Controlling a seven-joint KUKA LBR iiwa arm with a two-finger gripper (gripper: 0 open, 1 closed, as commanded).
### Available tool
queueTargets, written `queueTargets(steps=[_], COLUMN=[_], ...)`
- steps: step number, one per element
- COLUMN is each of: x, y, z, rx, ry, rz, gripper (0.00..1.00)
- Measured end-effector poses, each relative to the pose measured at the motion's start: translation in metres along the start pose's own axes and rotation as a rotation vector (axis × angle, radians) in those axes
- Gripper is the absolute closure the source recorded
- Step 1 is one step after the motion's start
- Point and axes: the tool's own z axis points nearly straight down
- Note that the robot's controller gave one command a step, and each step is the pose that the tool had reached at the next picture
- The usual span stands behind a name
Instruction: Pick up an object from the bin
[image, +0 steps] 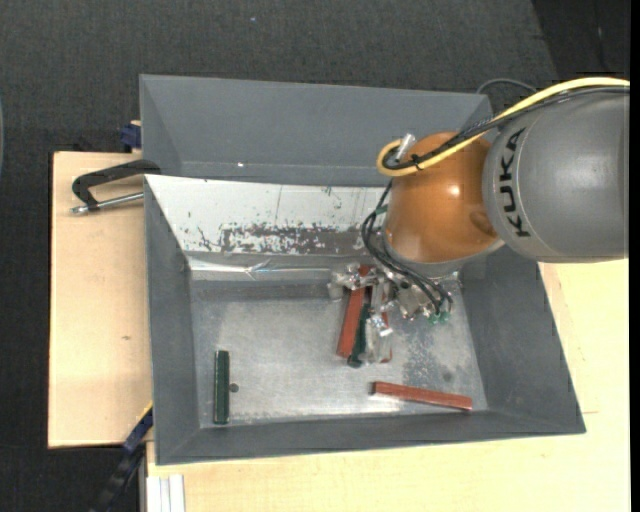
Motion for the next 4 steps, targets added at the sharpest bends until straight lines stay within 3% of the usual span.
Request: queueTargets(steps=[1,2,3,4], x=[-0.030,-0.029,-0.033,-0.040], y=[-0.010,-0.032,-0.030,-0.023], z=[0.000,0.000,0.037,0.048], rx=[0.000,0.000,-0.001,-0.002], ry=[-0.002,-0.002,0.001,0.001], rz=[-0.183,-0.429,-0.677,-0.810], gripper=[0.00,0.00,0.00,1.00])
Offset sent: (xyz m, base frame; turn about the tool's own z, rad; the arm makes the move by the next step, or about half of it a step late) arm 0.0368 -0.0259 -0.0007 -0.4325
